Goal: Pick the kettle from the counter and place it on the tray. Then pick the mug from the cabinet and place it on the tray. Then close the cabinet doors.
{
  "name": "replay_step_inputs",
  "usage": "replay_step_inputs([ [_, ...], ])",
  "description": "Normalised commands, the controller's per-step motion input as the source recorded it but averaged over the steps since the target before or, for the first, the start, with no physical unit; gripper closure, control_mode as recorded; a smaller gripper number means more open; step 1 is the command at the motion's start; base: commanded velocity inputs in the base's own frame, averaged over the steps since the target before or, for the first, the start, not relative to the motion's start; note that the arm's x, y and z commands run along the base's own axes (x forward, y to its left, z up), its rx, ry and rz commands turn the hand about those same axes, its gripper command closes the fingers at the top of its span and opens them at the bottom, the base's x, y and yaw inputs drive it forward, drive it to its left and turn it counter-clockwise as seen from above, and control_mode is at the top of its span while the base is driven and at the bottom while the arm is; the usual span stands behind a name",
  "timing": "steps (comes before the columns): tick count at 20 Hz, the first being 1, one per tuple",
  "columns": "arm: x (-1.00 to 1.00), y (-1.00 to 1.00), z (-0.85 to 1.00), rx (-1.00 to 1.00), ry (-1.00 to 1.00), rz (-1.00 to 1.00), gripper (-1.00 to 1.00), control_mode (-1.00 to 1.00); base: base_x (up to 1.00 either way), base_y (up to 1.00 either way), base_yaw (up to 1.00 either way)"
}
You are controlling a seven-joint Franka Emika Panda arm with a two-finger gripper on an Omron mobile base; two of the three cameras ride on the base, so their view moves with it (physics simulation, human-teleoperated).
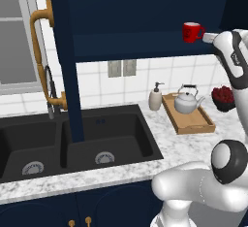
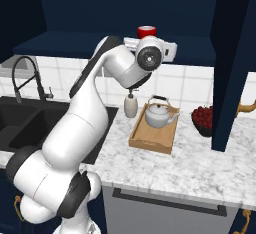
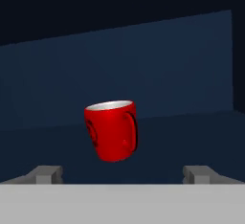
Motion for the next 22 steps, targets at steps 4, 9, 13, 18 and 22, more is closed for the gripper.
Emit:
replay_step_inputs([
  [4, 0.34, -0.01, 0.00, -0.03, 0.00, 0.04, -1.00, -1.00, 0.00, 0.00, 0.00],
  [9, 0.44, 0.00, 0.00, -0.09, 0.00, 0.03, -1.00, -1.00, 0.00, 0.00, 0.00],
  [13, 0.39, 0.00, 0.00, -0.08, 0.00, 0.04, -1.00, -1.00, 0.00, 0.00, 0.00],
  [18, 0.27, 0.00, -0.02, -0.03, 0.00, 0.04, -1.00, -1.00, 0.00, 0.00, 0.00],
  [22, 0.27, 0.00, -0.06, 0.00, 0.00, 0.09, -1.00, -1.00, 0.00, 0.00, 0.00],
])
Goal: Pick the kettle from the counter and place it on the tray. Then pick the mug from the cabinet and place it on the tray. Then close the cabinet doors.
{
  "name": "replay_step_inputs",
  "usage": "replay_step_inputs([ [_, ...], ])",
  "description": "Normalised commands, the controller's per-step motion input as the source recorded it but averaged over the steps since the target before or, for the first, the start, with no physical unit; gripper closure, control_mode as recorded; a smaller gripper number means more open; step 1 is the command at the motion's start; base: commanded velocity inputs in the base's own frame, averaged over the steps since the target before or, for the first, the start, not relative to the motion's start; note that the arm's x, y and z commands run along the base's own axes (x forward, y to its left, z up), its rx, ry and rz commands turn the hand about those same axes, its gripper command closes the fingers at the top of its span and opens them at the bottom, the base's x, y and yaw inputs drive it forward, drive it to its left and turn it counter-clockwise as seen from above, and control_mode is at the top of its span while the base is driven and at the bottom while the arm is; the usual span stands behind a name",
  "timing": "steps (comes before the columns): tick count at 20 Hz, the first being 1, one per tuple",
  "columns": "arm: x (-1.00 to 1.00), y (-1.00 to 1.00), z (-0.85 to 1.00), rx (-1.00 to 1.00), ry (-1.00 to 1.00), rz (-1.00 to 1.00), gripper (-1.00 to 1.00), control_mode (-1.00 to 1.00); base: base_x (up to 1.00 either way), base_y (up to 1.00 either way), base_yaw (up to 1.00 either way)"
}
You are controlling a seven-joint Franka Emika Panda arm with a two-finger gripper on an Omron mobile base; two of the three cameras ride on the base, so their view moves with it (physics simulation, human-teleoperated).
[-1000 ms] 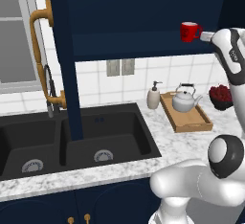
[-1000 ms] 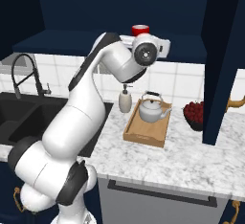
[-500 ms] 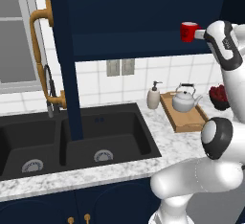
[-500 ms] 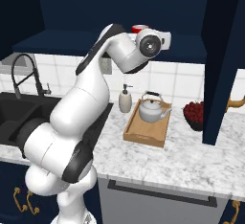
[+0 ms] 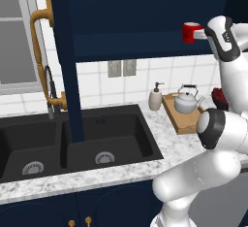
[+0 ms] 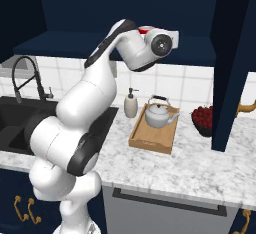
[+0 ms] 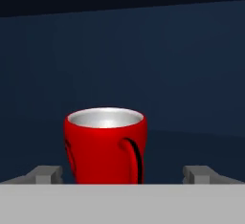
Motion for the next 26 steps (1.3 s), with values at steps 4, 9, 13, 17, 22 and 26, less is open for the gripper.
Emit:
replay_step_inputs([
  [4, 0.23, 0.00, -0.06, 0.00, 0.00, 0.09, -1.00, -1.00, 0.00, 0.00, 0.00],
  [9, 0.12, 0.00, -0.03, 0.00, 0.00, 0.06, -1.00, -1.00, 0.00, 0.00, 0.00],
  [13, 0.12, 0.07, -0.02, 0.00, 0.00, 0.04, -1.00, -1.00, 0.00, 0.00, 0.00],
  [17, 0.02, 0.11, 0.00, 0.00, 0.00, 0.02, 1.00, -1.00, 0.00, 0.00, 0.00],
  [22, 0.00, 0.12, 0.00, 0.00, 0.02, 0.01, 1.00, -1.00, 0.00, 0.00, 0.00],
  [26, 0.00, 0.09, -0.03, 0.00, 0.03, 0.00, 1.00, -1.00, 0.00, 0.00, 0.00],
])
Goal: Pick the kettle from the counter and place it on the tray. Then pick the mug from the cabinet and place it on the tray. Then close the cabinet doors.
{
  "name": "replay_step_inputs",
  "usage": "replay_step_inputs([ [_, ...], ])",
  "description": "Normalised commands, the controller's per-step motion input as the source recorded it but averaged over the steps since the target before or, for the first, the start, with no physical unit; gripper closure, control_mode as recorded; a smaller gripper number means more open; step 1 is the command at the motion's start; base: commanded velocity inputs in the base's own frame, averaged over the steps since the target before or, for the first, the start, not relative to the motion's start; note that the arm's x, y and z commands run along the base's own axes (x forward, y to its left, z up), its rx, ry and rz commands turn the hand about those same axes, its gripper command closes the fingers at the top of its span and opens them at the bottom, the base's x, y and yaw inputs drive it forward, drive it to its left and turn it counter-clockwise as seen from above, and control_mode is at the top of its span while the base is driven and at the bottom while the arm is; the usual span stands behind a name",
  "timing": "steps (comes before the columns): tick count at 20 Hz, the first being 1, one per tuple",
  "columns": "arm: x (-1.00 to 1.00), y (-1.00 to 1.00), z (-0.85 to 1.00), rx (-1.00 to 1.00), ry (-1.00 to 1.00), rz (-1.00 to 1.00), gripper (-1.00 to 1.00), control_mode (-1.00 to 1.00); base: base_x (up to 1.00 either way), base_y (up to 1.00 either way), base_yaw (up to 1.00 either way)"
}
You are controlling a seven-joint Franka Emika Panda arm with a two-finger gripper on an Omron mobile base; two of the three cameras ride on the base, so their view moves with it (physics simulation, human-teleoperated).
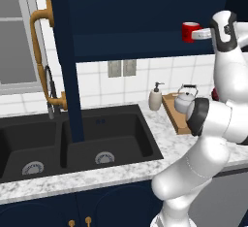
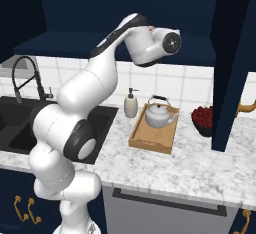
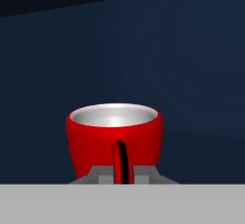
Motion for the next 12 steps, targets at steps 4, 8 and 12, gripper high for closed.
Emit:
replay_step_inputs([
  [4, 0.00, 0.03, -0.05, 0.00, 0.01, 0.00, 1.00, -1.00, 0.00, 0.00, 0.00],
  [8, -0.32, 0.00, -0.02, 0.00, 0.00, -0.01, 1.00, -1.00, 0.00, 0.00, 0.00],
  [12, -0.63, 0.00, -0.03, 0.00, -0.04, -0.06, 1.00, -1.00, 0.00, 0.00, 0.00],
])
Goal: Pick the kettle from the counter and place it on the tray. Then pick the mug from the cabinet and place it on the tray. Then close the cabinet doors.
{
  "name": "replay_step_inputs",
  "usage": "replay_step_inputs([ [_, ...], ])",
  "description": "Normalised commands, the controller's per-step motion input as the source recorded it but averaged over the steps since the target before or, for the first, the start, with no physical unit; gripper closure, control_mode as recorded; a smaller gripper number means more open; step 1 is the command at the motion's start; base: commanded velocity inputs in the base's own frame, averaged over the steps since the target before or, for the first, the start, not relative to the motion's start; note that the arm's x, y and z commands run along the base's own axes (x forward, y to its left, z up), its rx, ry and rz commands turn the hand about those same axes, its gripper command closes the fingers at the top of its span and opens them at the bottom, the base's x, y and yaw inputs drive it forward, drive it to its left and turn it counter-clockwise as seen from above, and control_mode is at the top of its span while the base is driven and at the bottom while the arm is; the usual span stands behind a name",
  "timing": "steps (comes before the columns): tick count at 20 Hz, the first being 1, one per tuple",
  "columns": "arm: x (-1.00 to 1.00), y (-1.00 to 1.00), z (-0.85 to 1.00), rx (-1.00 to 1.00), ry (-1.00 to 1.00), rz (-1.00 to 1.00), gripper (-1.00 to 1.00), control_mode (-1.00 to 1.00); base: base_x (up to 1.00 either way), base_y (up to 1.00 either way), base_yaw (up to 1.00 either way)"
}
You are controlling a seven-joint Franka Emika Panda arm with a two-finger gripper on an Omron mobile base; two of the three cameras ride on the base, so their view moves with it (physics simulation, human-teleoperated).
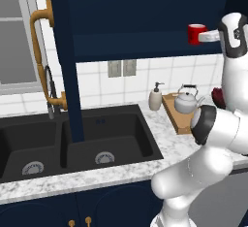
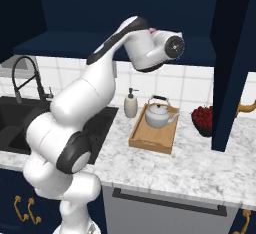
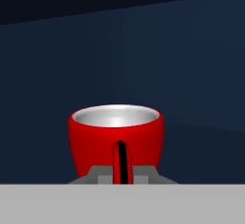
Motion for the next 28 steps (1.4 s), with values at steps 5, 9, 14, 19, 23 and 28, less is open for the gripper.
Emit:
replay_step_inputs([
  [5, -0.98, -0.01, -0.03, 0.01, -0.15, -0.03, 1.00, -1.00, 0.00, 0.00, 0.00],
  [9, -1.00, 0.00, 0.00, 0.00, -0.13, 0.00, 1.00, -1.00, 0.00, 0.00, 0.00],
  [14, -1.00, 0.01, -0.07, 0.00, -0.02, 0.00, 1.00, -1.00, 0.00, 0.00, 0.00],
  [19, -1.00, 0.02, -0.46, 0.00, -0.01, 0.02, 1.00, -1.00, 0.00, 0.00, 0.00],
  [23, -0.77, 0.00, -0.82, 0.01, 0.00, 0.10, 1.00, -1.00, 0.00, 0.00, 0.00],
  [28, -0.10, -0.02, -0.93, 0.09, 0.01, 0.21, 1.00, -1.00, 0.00, 0.00, 0.00],
])
